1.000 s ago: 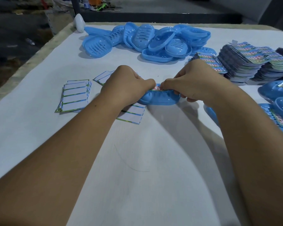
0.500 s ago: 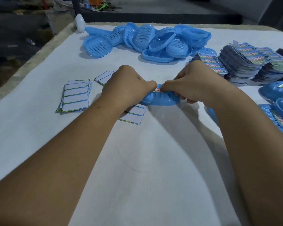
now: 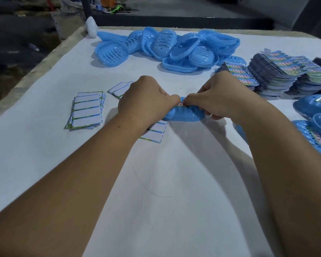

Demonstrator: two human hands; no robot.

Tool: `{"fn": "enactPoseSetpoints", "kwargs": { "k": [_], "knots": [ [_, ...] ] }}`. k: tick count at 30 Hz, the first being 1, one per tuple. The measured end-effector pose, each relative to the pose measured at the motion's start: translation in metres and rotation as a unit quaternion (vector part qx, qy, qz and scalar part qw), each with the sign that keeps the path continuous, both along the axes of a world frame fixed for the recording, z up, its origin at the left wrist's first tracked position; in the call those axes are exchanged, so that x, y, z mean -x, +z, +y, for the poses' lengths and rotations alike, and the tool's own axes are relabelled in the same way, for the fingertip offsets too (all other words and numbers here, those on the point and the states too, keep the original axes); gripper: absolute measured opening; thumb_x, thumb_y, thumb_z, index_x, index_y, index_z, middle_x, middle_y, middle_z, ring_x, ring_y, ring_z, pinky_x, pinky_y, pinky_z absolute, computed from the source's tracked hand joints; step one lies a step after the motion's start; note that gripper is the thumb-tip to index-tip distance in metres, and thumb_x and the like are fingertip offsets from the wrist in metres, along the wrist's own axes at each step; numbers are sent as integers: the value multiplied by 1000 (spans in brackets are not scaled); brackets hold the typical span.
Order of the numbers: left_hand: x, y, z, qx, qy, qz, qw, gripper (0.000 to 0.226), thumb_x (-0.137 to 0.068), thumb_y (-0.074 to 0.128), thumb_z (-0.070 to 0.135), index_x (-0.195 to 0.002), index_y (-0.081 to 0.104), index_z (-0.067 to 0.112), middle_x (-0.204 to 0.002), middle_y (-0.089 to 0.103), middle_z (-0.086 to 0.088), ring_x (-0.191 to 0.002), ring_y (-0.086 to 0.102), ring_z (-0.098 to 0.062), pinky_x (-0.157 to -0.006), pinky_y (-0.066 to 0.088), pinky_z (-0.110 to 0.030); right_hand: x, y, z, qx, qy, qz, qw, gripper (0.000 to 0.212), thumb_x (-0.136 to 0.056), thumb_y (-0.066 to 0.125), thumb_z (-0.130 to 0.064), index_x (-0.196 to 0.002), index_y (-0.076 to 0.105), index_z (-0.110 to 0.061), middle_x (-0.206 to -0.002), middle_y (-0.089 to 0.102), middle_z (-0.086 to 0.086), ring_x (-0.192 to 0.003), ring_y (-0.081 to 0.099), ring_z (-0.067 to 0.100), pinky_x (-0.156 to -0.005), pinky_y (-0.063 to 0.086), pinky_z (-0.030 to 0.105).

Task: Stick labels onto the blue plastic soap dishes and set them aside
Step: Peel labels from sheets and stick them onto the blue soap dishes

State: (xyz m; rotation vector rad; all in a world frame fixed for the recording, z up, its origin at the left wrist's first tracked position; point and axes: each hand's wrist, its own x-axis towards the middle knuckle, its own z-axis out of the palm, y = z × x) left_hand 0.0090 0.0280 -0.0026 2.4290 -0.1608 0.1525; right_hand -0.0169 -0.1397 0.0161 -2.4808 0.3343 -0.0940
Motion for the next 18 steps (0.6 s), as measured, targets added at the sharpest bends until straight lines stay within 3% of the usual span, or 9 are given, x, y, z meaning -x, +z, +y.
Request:
{"fn": "enactPoseSetpoints", "kwargs": {
  "k": [12, 18],
  "knots": [
    [-1, -5, -1, -26, -7, -31, 999, 28, -75, 71, 54, -72, 63, 27, -72, 62, 15, -75, 58, -3, -59, 38, -25, 5, 2, 3, 97, 12, -44, 994, 38, -74, 75, -48, -61, 72, -12, -52, 68, 7, -32, 53, 12, -48, 47, 23],
    [-2, -7, -1, -43, -6, -44, 998, 31, -74, 70, 58, -79, 57, 30, -80, 59, 14, -83, 59, -14, -66, 41, -30, 5, 2, 3, 92, 19, -52, 994, 37, -71, 79, -51, -60, 68, -17, -49, 66, 4, -31, 53, 12, -46, 43, 22]
  ]
}}
